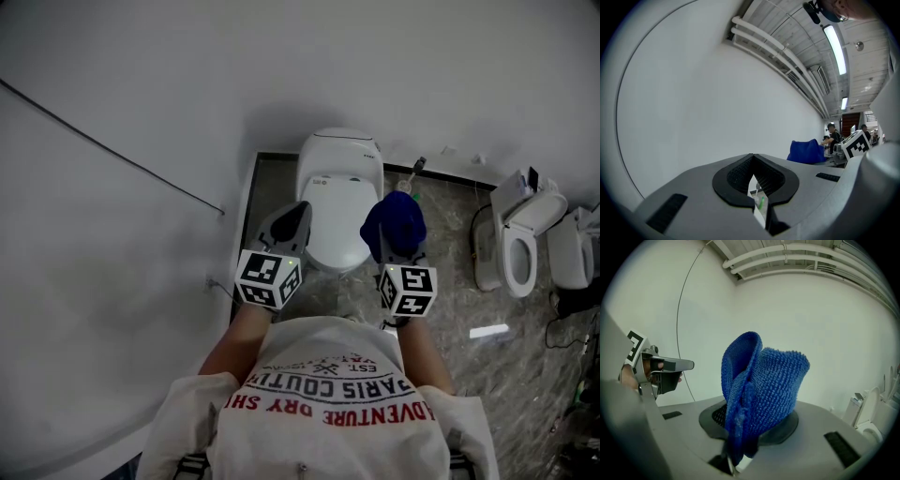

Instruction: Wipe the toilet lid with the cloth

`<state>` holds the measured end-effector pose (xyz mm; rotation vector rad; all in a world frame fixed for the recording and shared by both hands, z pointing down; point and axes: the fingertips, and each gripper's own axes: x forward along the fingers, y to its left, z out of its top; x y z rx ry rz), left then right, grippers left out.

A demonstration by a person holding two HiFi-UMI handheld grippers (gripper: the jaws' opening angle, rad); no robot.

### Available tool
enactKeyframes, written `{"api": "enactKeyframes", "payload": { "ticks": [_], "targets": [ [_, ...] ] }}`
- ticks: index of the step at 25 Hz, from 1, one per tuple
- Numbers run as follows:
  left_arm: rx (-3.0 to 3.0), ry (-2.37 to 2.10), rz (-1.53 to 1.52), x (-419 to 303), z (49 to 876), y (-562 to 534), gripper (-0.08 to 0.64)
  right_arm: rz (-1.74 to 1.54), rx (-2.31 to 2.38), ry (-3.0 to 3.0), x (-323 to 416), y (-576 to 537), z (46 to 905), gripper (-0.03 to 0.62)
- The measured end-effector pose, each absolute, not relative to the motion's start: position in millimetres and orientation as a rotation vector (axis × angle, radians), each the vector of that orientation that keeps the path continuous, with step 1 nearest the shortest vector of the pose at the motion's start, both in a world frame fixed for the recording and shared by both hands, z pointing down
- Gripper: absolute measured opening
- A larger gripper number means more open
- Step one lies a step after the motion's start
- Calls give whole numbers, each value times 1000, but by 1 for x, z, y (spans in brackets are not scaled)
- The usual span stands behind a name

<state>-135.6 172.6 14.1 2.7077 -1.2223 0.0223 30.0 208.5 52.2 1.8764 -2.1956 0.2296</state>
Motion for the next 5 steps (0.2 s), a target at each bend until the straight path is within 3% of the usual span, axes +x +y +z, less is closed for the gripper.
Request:
{"api": "enactKeyframes", "payload": {
  "ticks": [5],
  "targets": [
    [2689, -1238, 15, -145, 24, 167, 6, 199, 1882, -2177, 26, 206, 58, 94]
  ]
}}
